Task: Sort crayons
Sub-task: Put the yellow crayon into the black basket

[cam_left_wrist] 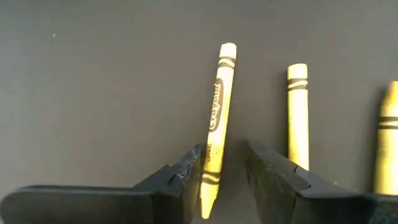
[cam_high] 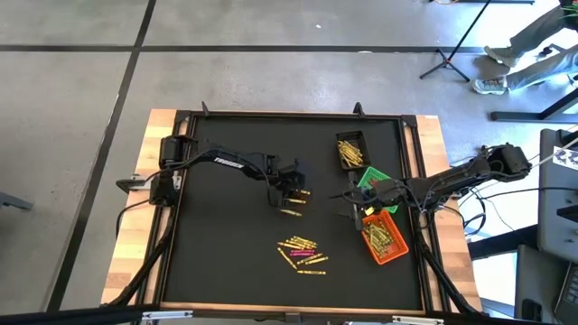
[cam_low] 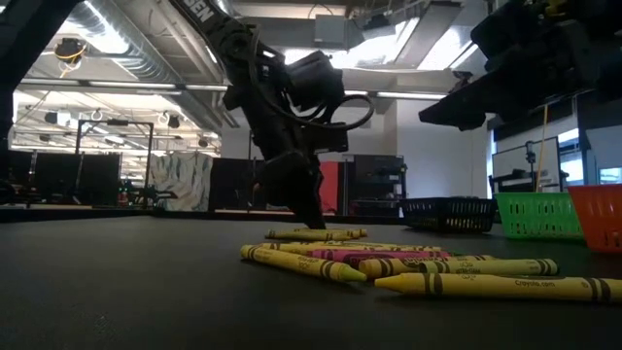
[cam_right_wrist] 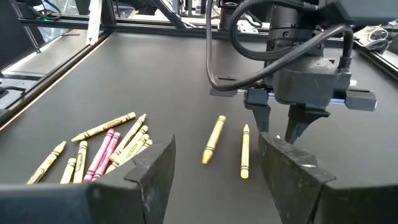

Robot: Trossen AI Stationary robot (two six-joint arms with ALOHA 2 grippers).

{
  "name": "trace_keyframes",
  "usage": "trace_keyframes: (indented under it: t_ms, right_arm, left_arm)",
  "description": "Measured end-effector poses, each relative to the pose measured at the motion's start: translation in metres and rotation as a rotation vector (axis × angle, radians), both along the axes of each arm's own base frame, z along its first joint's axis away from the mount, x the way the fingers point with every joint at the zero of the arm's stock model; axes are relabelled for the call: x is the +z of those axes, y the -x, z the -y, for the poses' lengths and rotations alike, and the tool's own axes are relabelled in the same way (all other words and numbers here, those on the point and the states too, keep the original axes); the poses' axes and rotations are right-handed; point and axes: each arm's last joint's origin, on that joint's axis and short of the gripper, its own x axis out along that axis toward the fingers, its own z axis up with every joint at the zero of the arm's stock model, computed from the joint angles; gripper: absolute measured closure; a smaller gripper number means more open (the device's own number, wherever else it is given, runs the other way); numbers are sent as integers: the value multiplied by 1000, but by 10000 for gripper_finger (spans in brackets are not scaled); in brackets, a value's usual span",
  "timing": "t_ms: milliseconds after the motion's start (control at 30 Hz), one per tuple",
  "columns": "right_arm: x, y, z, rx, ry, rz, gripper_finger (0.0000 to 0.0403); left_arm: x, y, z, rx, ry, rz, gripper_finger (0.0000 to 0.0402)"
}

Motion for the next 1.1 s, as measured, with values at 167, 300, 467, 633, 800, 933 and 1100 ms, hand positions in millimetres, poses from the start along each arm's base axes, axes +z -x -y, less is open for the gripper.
trace_keyframes:
  t_ms: [167, 300, 467, 633, 800, 933, 1100]
  right_arm:
    - [0, 0, 0, 0, 3, 1, 175]
    - [0, 0, 0, -1, -1, 0, 175]
    - [0, 0, 2, -60, -4, 0, 175]
    - [-2, 0, 6, -196, -5, -12, 175]
    - [-3, 1, 5, -192, -19, -22, 175]
    - [-4, 1, 7, -219, -8, -31, 175]
    - [-1, 0, 11, -228, 25, -6, 175]
  left_arm:
    - [0, 0, 0, 3, -8, 1, 317]
    - [0, 0, 0, 3, -10, 0, 369]
    - [4, -1, 3, 0, -26, 12, 393]
    - [21, -2, 9, -45, -64, 86, 397]
    - [22, -1, 12, -92, -76, 322, 398]
    - [20, 2, 12, -122, -45, 579, 399]
    - [31, 11, 14, -123, -72, 944, 398]
